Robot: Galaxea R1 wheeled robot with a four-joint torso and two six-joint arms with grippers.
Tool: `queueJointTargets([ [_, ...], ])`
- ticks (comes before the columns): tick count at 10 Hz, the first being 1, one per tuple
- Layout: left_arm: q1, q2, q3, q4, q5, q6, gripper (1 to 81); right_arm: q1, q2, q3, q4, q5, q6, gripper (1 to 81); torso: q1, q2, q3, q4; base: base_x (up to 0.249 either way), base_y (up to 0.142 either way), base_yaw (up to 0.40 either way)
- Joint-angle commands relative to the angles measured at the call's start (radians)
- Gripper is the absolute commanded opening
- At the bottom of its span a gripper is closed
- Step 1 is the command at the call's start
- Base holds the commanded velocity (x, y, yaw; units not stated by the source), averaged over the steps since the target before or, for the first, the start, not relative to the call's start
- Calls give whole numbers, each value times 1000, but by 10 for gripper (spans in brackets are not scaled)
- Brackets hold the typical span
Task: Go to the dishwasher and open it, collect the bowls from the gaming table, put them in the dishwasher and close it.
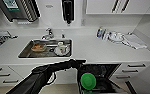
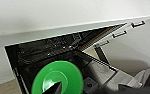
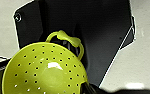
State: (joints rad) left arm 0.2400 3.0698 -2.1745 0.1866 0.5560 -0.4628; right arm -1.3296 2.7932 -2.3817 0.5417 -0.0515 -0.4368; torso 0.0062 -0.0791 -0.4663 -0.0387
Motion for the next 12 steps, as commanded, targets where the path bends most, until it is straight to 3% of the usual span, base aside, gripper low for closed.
queueJointTargets([
  [1,-179,17,27,-6,21,9,811,20,2,-8,-3,-85,-3,10,0,0,0,0,0,0,0],
  [6,-126,-101,179,-3,62,10,811,25,41,-51,-5,-87,-5,10,0,0,0,0,0,0,0],
  [10,-63,-127,185,1,50,12,811,19,36,-59,-2,-87,-3,10,0,0,0,0,0,0,0],
  [12,-14,-183,216,-42,45,12,811,20,35,-59,1,-87,-3,10,0,0,0,0,0,0,0],
])
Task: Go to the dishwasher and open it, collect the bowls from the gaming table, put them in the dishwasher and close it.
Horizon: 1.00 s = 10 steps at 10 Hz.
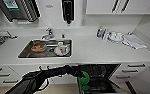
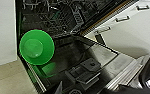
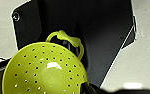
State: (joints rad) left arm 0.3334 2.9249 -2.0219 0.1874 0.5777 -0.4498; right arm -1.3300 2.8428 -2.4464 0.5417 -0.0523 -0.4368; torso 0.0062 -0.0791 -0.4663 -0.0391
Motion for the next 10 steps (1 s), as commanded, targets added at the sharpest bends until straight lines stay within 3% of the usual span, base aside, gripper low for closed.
queueJointTargets([
  [1,-89,-99,132,-57,18,0,811,25,-18,4,3,-86,-3,10,0,0,0,0,0,0,0],
  [4,-7,-332,391,-54,-5,-1,811,33,-33,9,7,-87,-2,10,0,0,0,0,0,0,0],
  [5,43,-386,429,-46,-16,-1,811,37,-43,17,7,-86,0,10,0,0,0,0,0,0,0],
  [6,103,-430,446,-42,-40,2,811,41,-55,26,7,-86,1,10,0,0,0,0,0,0,0],
  [8,241,-492,451,-23,-117,37,811,53,-86,49,7,-84,4,10,0,0,0,0,0,0,0],
  [10,342,-521,445,17,-144,45,811,67,-121,87,27,-86,7,10,0,0,0,0,0,0,0],
])
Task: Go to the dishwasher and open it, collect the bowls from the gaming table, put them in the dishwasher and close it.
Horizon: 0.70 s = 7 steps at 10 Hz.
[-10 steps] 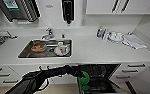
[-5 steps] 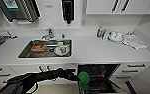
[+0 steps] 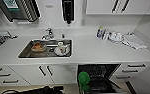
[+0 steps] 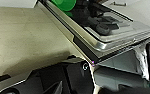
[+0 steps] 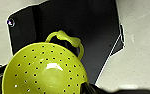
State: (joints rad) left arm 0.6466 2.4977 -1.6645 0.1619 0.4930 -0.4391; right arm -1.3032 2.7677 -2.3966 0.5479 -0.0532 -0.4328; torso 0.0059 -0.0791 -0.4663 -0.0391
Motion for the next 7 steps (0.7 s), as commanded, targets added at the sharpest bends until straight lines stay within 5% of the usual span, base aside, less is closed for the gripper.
queueJointTargets([
  [1,79,-100,77,67,-77,34,811,52,-70,67,32,-85,3,10,0,0,0,0,0,0,0],
  [4,224,-91,-18,106,-167,37,811,103,-142,139,92,-91,3,10,0,0,0,0,0,0,0],
  [7,325,-68,-109,107,-208,74,811,169,-179,137,129,-151,3,10,0,0,0,0,0,0,0],
])
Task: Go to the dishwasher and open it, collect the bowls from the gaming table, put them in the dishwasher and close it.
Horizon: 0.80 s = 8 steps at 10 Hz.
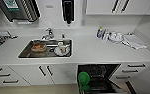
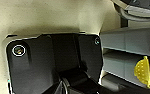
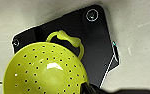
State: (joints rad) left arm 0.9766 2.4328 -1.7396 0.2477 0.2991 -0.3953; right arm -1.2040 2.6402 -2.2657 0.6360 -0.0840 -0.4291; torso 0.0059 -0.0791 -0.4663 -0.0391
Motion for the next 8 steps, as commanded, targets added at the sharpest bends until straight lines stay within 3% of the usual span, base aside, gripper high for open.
queueJointTargets([
  [1,23,13,-74,21,-20,38,811,91,-63,6,50,-137,0,10,0,0,0,0,0,0,0],
  [4,96,86,-222,21,-55,67,811,149,-90,2,85,-190,0,10,0,0,0,0,0,0,0],
  [8,130,149,-294,24,-60,85,811,230,-130,9,137,-252,0,10,0,0,0,0,0,0,0],
])
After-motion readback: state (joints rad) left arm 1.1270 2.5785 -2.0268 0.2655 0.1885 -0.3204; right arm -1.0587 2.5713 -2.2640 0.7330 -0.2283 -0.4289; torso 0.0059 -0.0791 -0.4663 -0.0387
